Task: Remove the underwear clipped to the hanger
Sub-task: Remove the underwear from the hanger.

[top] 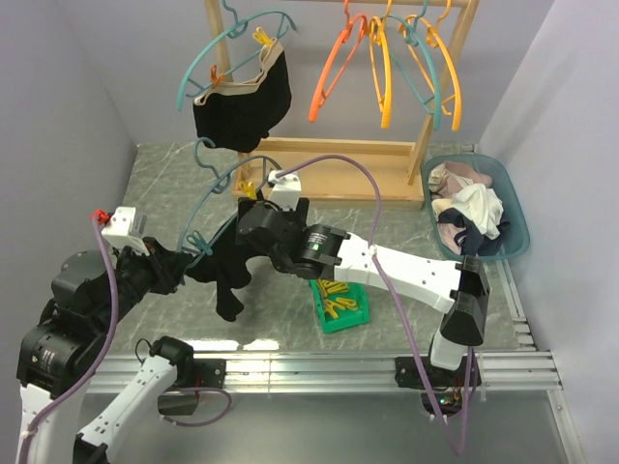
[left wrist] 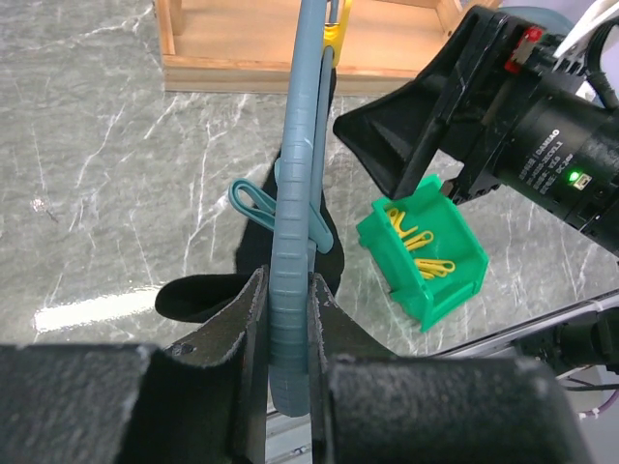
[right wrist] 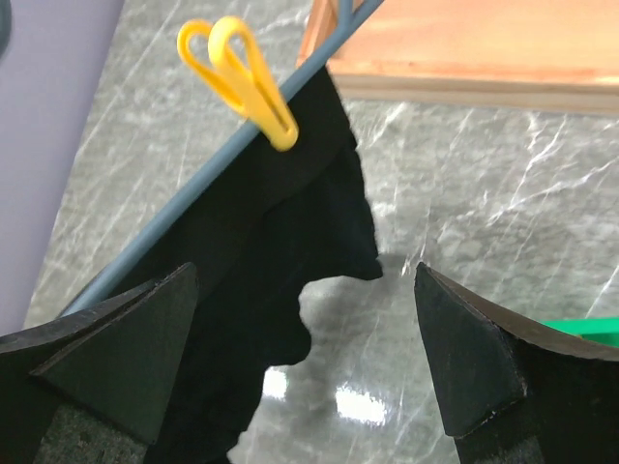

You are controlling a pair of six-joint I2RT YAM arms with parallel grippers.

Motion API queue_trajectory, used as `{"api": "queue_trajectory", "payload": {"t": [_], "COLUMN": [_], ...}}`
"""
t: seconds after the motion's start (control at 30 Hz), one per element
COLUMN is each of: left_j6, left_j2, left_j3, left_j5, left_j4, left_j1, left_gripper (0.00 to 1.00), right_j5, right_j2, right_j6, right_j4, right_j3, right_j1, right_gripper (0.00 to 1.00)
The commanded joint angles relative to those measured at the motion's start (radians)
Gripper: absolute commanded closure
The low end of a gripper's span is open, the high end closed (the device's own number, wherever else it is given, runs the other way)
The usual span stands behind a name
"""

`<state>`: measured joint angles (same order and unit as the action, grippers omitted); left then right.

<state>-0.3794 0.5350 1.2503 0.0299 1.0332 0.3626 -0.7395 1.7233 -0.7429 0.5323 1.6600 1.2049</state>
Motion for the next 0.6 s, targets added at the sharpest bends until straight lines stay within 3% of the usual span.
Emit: {"api": "queue_trajectory", "payload": {"t": [0.0,0.2,0.4,0.57], "left_j6": [-0.009,-0.016,-0.019,-0.004], "left_j2": [-0.013,-0.018,-0.024,-0.02], "left_j3": [0.026,0.041,0.032,0.009], "left_j5": [0.047,0.036,0.041,0.039], "left_j4": [-0.082,-0.067,-0.07,-0.087], "left_j1": [-0.022,-0.022,-0.022,-0.022], "left_gripper": [0.99,0.99,0.99,0.99], "right_j5": [-0.1,-0.048,0.049,0.172], "right_j2": [-0.007,0.001,-0.102,-0.192], "right_j6": [0.0,0.06,0.114,0.135], "right_j4": [-0.025,-0.077,-0.236,-0.204], "right_j3": [0.05,0.041,-0.081,-0.132], "right_j1": [0.002,0.001,0.001,0.005], "right_gripper": [0.0,0.0,0.04,0.06]}}
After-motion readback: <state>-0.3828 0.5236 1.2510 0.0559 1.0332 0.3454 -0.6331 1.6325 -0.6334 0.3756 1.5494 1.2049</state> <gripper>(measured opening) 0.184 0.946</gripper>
